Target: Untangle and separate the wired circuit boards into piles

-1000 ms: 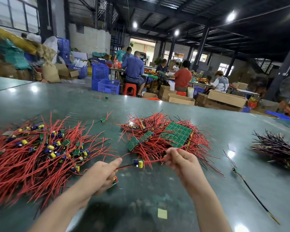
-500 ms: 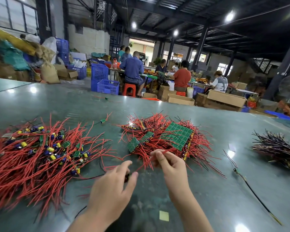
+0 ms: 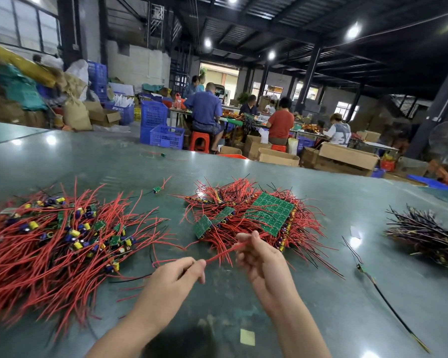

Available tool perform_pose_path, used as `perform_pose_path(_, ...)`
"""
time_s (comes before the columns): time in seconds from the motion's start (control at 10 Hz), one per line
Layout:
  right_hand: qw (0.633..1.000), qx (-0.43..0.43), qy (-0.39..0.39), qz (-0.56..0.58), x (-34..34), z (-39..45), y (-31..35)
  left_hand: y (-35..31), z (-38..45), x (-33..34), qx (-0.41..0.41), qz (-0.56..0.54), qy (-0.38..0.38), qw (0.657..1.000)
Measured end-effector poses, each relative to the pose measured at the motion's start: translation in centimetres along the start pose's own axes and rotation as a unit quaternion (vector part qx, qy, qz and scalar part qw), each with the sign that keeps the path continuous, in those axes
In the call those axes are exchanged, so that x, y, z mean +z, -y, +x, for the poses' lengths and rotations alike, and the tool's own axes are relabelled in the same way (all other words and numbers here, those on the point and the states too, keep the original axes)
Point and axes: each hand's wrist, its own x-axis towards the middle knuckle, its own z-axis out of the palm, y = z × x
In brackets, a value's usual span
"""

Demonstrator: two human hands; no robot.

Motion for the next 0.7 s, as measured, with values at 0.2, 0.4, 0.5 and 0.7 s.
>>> perform_pose_path(0.2,0.983,0.093,-0.029,0.155,-0.4,0.6,-0.2,-2.9,-0.6,-0.5,-0.136,-0.226,0.210,0.941)
perform_pose_path(0.4,0.991,0.106,0.000,0.085,-1.4,1.1,0.1,-2.6,2.0,-5.7,-0.173,-0.027,0.084,0.981)
perform_pose_path(0.5,0.982,0.152,0.002,0.115,-1.4,1.1,-0.6,-0.2,5.0,-11.0,-0.060,0.262,-0.117,0.956)
perform_pose_path(0.7,0.979,0.175,-0.039,0.101,-1.5,1.0,-1.6,6.1,9.4,-17.3,-0.147,0.566,-0.189,0.789)
